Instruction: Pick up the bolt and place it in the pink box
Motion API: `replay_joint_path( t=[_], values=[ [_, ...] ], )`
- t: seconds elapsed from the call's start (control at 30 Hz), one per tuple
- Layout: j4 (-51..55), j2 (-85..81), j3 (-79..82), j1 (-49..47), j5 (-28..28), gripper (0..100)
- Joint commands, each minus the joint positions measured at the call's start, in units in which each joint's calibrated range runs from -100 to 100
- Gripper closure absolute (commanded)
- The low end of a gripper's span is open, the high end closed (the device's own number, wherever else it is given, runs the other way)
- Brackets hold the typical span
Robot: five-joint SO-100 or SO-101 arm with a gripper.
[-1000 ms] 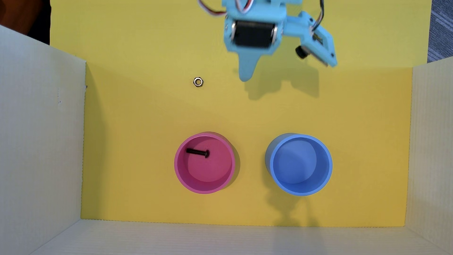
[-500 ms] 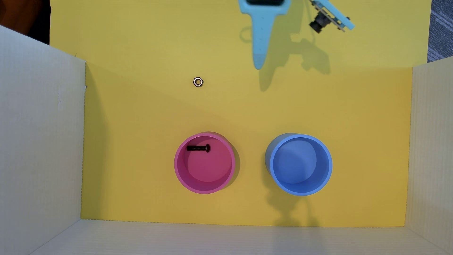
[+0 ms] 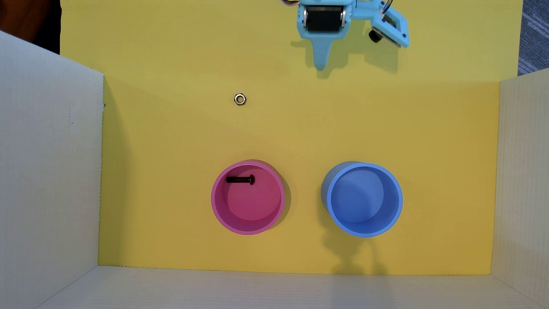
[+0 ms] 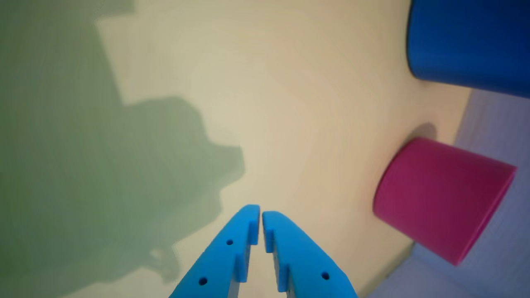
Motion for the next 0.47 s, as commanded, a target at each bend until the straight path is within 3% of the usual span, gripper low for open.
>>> replay_joint_path(
  t=[0.0, 0.43],
  values=[
    [0.6, -0.3, -2.4, 0.7, -0.2, 99],
    [0.6, -0.3, -2.4, 0.7, -0.1, 99]
  ],
)
